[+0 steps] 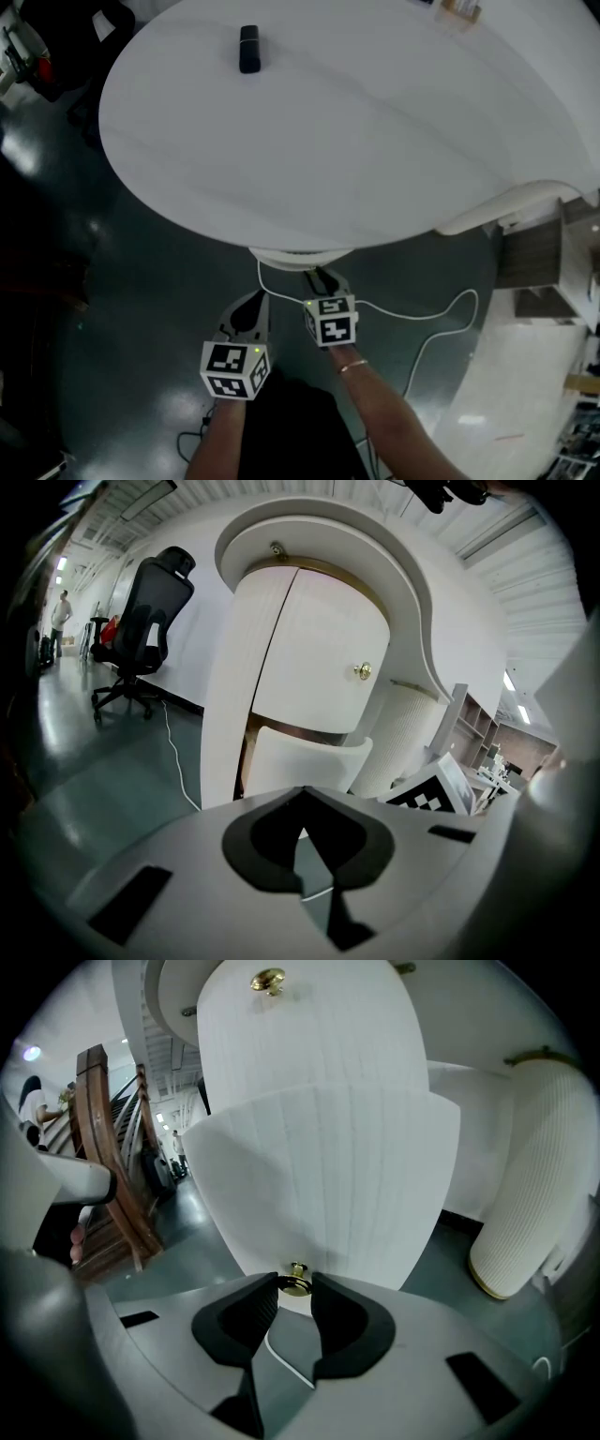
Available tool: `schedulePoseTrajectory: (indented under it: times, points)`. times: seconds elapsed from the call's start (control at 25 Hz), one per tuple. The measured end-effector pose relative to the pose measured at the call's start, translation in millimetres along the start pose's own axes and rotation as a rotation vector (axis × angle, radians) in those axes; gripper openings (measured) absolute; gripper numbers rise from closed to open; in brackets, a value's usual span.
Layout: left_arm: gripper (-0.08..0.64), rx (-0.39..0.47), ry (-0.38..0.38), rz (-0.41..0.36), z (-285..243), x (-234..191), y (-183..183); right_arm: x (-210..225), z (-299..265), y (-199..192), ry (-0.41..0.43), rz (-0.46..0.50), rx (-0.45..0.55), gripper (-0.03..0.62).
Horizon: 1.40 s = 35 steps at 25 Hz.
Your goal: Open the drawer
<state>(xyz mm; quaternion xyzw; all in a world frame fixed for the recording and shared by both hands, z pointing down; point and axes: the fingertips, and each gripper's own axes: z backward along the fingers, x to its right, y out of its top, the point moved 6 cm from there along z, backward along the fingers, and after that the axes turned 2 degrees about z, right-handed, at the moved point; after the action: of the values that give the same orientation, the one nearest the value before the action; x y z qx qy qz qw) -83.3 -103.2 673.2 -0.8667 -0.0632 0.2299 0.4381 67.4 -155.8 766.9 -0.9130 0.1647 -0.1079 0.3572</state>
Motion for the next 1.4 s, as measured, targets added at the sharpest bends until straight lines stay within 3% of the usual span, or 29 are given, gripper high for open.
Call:
schedulePoseTrajectory:
  times: [0.32,1.4]
  points:
    - [0.003,-0.023,-0.004,0.025,16.0,12.0,-7.3,-1.3,20.6,-36.0,-0.017,0.005,-0.034,0.109]
    - [0.003,-0.073,0.011,0.039,84.7,49.5,-31.8,-30.1,92.3,-99.3,-0.013,-0.074,-0.191,0.109]
